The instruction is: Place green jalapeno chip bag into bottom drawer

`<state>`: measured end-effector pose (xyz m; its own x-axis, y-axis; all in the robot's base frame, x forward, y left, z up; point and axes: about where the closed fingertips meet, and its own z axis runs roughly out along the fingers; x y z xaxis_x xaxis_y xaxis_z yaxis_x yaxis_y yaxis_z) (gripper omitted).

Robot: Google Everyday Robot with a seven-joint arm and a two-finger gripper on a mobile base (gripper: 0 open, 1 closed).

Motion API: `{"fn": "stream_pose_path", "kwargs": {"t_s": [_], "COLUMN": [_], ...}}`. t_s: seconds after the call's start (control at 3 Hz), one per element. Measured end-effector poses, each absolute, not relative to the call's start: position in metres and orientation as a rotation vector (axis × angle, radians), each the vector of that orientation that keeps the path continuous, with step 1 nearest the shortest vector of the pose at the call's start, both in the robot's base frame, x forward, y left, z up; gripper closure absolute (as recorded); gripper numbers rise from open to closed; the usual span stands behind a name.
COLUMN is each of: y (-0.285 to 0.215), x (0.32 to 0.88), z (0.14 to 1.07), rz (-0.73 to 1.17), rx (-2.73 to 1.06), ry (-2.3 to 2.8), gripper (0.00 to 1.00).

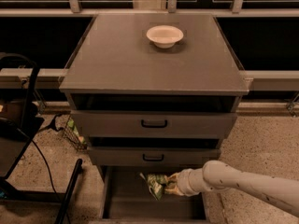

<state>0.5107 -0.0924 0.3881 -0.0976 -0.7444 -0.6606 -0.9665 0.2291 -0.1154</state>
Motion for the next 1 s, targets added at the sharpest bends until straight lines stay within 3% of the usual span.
{"fn": "stream_pose_path", "kwargs": {"t_s": [1.0], "y": [-0.091], "x": [0.508], "z": [0.327], "rz": [0.535], "rx": [-1.543], "ry": [1.972], "gripper": [1.00]}}
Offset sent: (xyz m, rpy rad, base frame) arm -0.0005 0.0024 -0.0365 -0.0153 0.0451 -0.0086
